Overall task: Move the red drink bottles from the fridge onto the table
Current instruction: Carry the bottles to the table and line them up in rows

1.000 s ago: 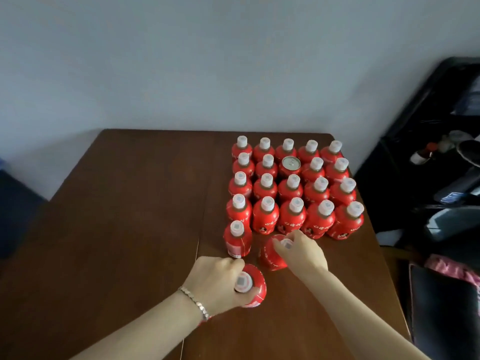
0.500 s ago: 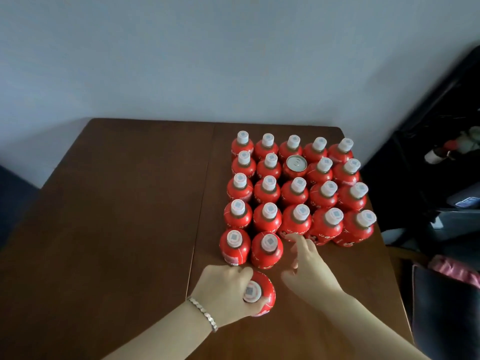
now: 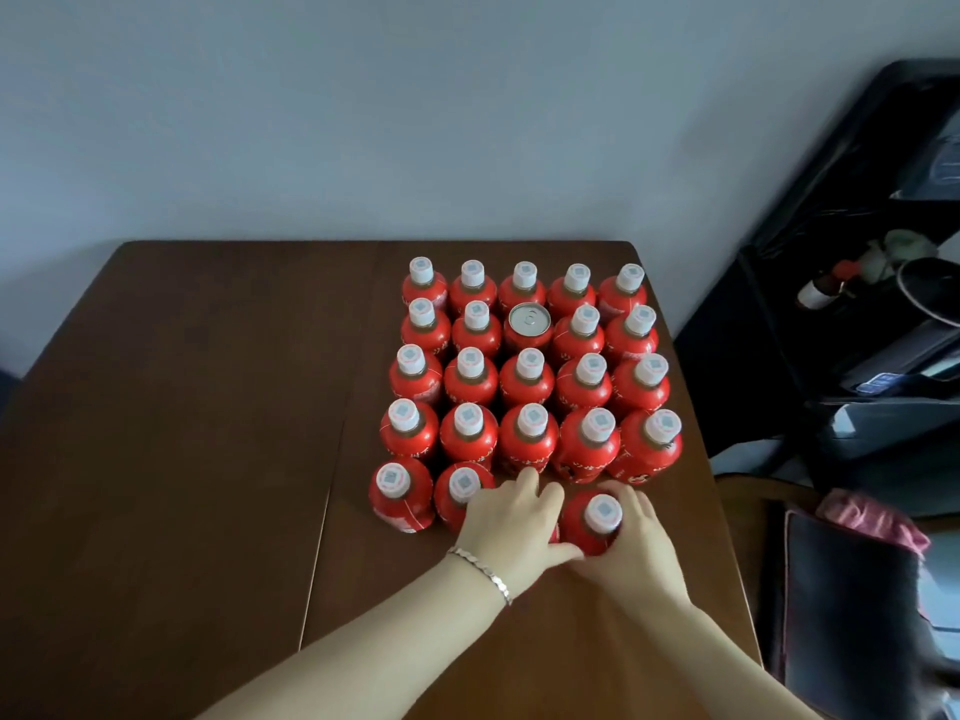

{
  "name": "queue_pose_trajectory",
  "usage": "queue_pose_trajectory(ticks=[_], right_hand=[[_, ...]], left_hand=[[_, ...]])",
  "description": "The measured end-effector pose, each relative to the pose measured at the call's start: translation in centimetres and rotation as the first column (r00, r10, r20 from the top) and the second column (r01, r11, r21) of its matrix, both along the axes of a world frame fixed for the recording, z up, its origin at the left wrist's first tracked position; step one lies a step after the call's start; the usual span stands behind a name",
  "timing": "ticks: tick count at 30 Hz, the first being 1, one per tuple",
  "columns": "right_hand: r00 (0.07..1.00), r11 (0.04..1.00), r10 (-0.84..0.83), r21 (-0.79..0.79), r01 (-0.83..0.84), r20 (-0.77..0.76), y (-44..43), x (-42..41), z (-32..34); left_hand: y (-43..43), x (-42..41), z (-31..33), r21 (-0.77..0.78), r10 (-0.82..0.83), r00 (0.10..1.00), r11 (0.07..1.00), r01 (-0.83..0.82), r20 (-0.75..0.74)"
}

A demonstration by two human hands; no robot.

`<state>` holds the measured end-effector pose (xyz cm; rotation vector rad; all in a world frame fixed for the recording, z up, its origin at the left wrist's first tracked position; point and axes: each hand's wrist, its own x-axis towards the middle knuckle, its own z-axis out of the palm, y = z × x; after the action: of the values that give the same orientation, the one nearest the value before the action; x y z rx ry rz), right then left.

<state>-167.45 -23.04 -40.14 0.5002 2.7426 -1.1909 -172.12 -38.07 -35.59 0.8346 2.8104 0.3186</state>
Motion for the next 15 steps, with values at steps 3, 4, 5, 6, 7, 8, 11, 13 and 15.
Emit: queue_pose_trajectory(ticks=[3, 4, 5, 6, 7, 8, 11, 13, 15], right_hand=[[0.995, 0.996, -0.093, -0.02, 0.093, -0.032, -0.1, -1.2, -0.8], [0.992, 0.992, -0.12, -0.035, 0.118, -0.037, -0.2, -1.4, -1.2], [0.988, 0.987, -0.152, -0.06, 0.149, -0.039, -0.4, -1.6, -1.6], [0.982, 0.978, -0.189, -0.091, 0.186, -0.023, -0.5, -1.6, -1.9], [0.974, 0.967, -0.225, -0.121, 0.226, 0.018, -0.6, -1.5, -2.2], [0.964, 0.953, -0.255, -0.146, 0.264, 0.078, -0.6, -1.4, -2.4], [0.939, 0.917, -0.294, -0.225, 0.329, 0.179, -0.5, -1.3, -2.8], [0.932, 0.904, -0.309, -0.247, 0.35, 0.192, -0.8, -1.3, -2.8], [0.913, 0.883, -0.344, -0.255, 0.393, 0.217, -1.3, -1.3, -2.8]], left_hand=[[1.5, -1.4, -0.3, -0.111, 0.015, 0.998, 0.994, -0.008, 0.062], [1.9, -1.8, -0.4, -0.138, 0.022, 0.997, 0.99, -0.011, 0.075], [2.2, -2.1, -0.3, -0.135, 0.02, 0.998, 0.991, -0.012, 0.06], [2.3, -2.4, -0.3, -0.126, 0.002, 1.0, 0.992, -0.002, 0.004], [2.1, -2.5, -0.2, -0.135, -0.027, 0.998, 0.991, 0.019, -0.06], [1.9, -2.5, -0.1, -0.159, -0.045, 0.993, 0.987, 0.028, -0.105], [1.2, -1.9, -0.8, -0.18, -0.048, 0.99, 0.983, 0.023, -0.135], [0.8, -1.6, -1.4, -0.21, -0.051, 0.992, 0.977, 0.026, -0.117], [0.8, -1.4, -1.9, -0.206, -0.055, 0.99, 0.978, 0.027, -0.13]])
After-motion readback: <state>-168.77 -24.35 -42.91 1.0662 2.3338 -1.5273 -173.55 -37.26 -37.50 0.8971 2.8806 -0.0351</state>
